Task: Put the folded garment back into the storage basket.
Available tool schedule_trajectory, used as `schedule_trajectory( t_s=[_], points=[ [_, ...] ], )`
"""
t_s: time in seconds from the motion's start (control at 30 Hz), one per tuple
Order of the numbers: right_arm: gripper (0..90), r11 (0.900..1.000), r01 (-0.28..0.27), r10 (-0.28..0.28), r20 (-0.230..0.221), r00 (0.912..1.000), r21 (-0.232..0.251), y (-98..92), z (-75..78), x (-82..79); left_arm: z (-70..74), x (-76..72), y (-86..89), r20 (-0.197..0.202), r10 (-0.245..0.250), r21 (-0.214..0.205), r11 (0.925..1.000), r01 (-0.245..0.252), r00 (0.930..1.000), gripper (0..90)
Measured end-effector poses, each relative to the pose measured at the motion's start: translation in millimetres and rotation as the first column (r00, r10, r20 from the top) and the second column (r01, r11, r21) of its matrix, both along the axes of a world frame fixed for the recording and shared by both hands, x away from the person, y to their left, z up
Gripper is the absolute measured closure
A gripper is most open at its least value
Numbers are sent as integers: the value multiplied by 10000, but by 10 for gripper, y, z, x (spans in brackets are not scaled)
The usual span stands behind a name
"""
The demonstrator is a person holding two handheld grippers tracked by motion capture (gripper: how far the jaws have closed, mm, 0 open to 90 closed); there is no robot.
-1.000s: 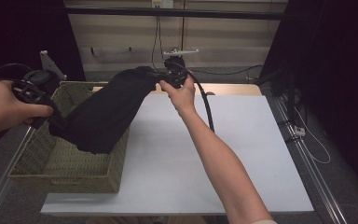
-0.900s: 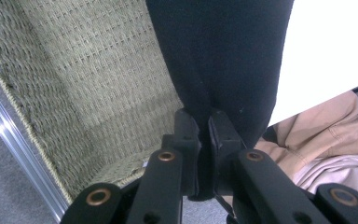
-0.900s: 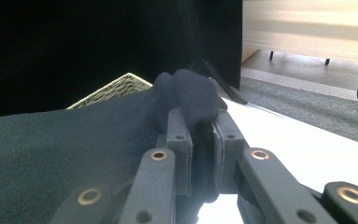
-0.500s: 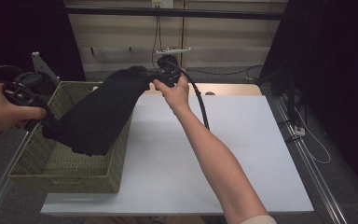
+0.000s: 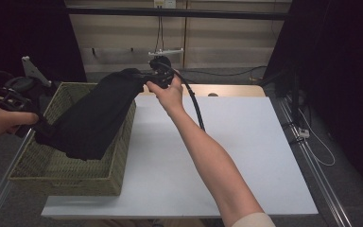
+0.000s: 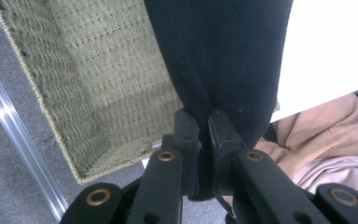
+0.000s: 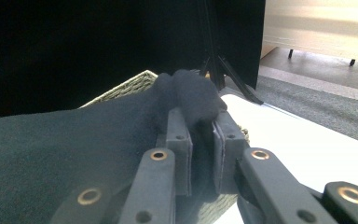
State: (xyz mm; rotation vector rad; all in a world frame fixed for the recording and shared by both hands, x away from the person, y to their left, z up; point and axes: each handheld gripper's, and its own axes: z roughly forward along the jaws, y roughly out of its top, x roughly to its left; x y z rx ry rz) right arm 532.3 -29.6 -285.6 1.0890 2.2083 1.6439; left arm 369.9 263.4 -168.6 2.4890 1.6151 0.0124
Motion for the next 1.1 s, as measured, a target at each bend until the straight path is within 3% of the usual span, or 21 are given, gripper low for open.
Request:
schedule_trajectory(
  t_s=[0.73, 1.1],
  points=[
    [796, 9989, -462, 461, -79, 9989, -58, 239, -116, 111, -79, -2, 81, -340, 426, 175, 9990, -420, 9985, 842],
    [795, 9983, -588, 587, -234, 9980, -29, 319, -170, 196, -104, 12, 99, -292, 532, 199, 9984, -527, 9982, 842]
  ],
)
